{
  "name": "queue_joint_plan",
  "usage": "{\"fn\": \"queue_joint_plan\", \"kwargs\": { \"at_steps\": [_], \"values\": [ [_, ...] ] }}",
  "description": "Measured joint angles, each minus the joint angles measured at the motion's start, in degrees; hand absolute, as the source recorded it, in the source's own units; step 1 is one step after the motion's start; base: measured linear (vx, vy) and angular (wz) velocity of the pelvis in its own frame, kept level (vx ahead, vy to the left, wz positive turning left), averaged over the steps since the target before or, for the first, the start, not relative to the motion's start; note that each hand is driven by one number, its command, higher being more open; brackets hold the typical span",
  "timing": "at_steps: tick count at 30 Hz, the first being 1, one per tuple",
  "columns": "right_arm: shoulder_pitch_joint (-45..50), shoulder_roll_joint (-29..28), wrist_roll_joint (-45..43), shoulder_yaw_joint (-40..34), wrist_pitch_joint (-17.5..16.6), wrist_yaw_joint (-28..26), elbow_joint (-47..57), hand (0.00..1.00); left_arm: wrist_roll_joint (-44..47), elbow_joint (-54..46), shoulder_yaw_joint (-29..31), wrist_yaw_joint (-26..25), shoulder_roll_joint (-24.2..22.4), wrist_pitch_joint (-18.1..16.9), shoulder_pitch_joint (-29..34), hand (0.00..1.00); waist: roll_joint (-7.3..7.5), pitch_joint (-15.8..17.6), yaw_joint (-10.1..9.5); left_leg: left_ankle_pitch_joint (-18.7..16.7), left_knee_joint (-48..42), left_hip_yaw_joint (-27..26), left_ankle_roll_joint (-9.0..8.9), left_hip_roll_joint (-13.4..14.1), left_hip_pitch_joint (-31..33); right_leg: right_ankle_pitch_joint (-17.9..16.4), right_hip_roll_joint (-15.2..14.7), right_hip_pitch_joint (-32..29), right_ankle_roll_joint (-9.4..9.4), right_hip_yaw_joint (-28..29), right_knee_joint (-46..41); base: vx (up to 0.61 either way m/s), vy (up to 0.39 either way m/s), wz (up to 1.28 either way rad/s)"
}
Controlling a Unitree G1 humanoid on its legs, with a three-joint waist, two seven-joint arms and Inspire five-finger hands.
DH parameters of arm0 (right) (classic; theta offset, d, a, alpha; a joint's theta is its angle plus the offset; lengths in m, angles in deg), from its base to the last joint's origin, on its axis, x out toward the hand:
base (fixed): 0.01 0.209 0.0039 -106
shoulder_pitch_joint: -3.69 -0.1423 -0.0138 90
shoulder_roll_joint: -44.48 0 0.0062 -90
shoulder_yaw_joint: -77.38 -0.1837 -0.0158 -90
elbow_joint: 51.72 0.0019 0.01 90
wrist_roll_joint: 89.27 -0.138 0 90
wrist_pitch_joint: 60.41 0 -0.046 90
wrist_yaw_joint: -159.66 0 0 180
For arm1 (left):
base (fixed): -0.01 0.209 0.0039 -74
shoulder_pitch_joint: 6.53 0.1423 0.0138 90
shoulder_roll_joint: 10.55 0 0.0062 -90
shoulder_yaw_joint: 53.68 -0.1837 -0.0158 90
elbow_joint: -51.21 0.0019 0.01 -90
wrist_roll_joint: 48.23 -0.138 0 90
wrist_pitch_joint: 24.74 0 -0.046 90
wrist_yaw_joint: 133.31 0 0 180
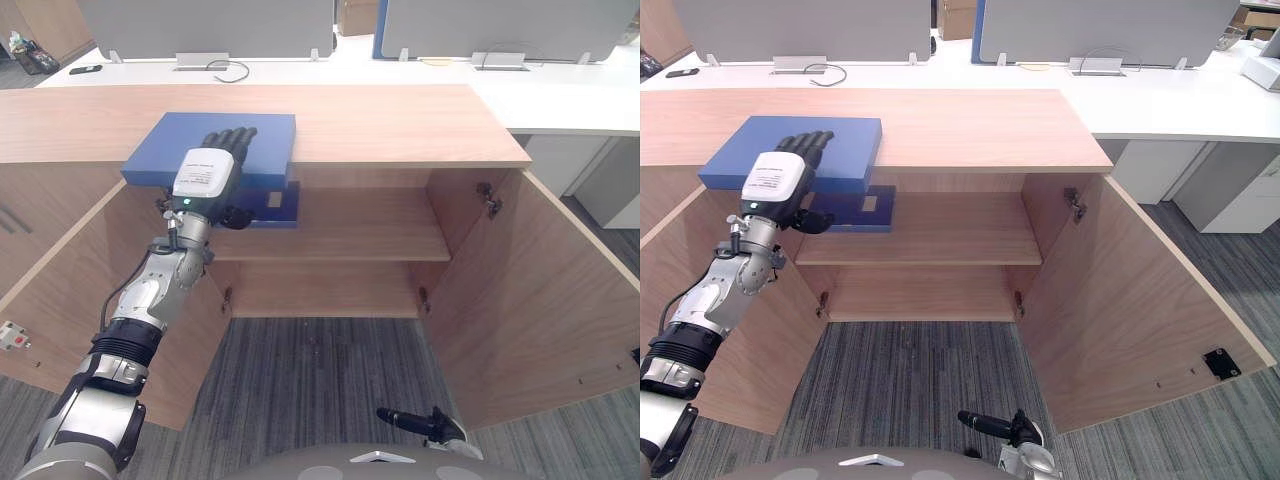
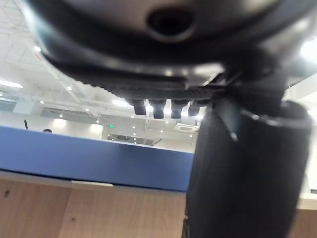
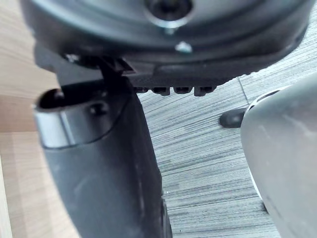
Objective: Walk over to the cabinet, pick up the folder, carry it to the office cabinet, place the folder inside the office cabinet, then close the office cabinet door
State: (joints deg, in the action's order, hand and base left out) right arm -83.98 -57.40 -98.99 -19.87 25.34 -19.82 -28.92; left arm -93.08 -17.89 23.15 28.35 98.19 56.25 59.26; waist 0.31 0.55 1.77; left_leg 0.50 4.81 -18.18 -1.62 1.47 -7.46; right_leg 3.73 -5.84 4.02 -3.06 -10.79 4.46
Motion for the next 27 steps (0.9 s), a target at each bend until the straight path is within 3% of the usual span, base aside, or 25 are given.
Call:
{"fn": "queue_joint_plan", "kwargs": {
  "at_steps": [8,9,23,27],
  "values": [
    [-0.3,0.0,0.0,0.3,0.0,-0.1,0.0,1.00,-0.3,4.0,-3.9,1.7,0.0,-1.5,-0.8,1.00,0.01,0.0,0.87,0.0,0.0,-0.3,0.00,0.0,-0.1,0.2,0.0,0.0,-0.06,0.2,0.0,-0.03,-0.013,-0.01],
    [-0.3,0.1,0.0,1.0,0.0,0.0,0.1,1.00,-0.5,4.1,-4.0,1.7,0.0,-1.5,-0.8,0.00,0.04,0.0,0.88,0.0,0.0,-0.4,0.00,0.0,-0.1,0.3,0.0,-0.1,-0.08,0.3,0.0,-0.04,-0.013,-0.03],
    [4.2,1.5,-0.2,11.3,0.0,-1.8,11.0,1.00,-5.3,7.2,-4.1,-3.1,3.5,-0.8,-9.1,0.00,0.38,-0.2,1.85,0.0,0.0,-1.9,0.00,0.0,0.0,0.8,0.1,-1.1,-0.31,2.0,0.0,-0.04,-0.016,-0.06],
    [5.7,1.8,-0.3,13.2,0.0,-2.9,14.8,1.00,-5.4,9.3,-4.1,-3.0,6.1,-0.6,-9.8,0.00,0.39,-0.2,3.23,0.0,0.0,-2.2,-0.02,0.0,0.0,0.8,0.1,-1.3,-0.36,2.4,0.0,-0.03,-0.017,-0.04]
  ]
}}
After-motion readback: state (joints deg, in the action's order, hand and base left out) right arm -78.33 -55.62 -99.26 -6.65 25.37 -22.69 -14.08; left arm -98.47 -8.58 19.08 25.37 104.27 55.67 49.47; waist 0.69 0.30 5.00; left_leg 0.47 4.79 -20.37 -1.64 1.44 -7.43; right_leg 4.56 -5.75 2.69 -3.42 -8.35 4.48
